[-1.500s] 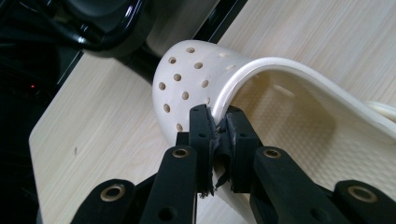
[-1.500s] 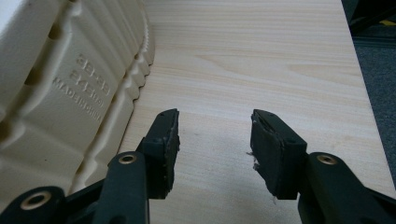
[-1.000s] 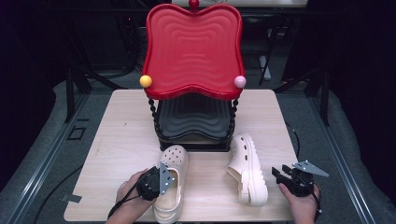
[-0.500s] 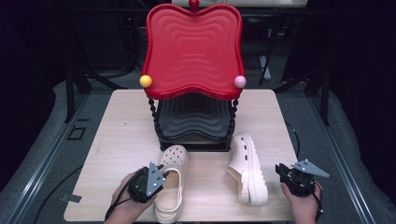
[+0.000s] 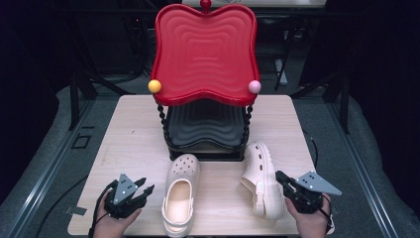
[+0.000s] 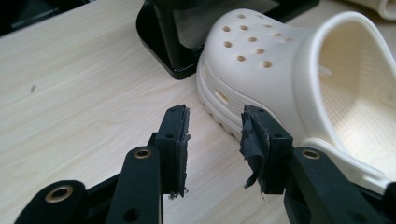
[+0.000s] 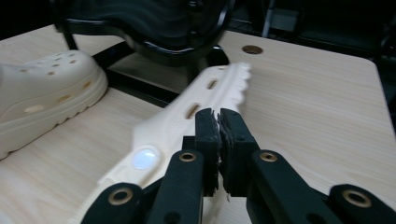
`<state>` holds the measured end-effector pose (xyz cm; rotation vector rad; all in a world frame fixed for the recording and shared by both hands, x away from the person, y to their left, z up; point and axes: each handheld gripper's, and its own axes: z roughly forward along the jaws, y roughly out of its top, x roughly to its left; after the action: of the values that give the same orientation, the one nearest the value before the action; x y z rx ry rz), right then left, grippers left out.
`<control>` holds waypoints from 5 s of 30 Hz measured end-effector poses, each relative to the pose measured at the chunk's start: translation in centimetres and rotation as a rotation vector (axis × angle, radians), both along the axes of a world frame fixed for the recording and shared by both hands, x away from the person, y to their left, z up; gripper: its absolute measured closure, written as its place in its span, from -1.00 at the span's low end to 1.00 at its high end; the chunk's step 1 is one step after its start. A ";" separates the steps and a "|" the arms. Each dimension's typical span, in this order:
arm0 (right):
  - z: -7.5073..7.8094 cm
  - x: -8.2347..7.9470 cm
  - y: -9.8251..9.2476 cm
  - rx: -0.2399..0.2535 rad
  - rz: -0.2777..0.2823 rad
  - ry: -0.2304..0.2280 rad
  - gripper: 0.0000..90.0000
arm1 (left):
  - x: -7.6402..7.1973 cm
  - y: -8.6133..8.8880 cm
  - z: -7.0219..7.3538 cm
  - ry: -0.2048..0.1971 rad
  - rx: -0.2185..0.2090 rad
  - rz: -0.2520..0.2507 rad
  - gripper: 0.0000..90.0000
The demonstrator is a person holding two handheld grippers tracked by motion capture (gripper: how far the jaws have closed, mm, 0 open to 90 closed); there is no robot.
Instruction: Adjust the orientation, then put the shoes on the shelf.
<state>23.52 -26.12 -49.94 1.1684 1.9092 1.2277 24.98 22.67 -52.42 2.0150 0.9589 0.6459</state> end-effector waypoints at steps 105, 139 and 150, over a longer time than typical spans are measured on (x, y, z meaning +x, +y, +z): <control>1.3 5.3 -1.4 -0.829 0.134 0.110 0.87 | 0.9 1.1 -1.3 0.046 -0.075 0.050 0.33; 3.4 -0.8 11.0 -0.772 0.283 0.094 0.87 | 0.6 0.5 -1.3 0.038 -0.064 0.031 0.33; 1.8 0.7 14.8 -0.759 0.301 0.102 0.87 | 0.2 0.0 -0.9 0.022 -0.071 0.008 0.33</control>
<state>24.20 -11.29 -48.14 0.5571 2.3710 0.4689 25.22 22.64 -53.32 1.9604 0.9898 0.5862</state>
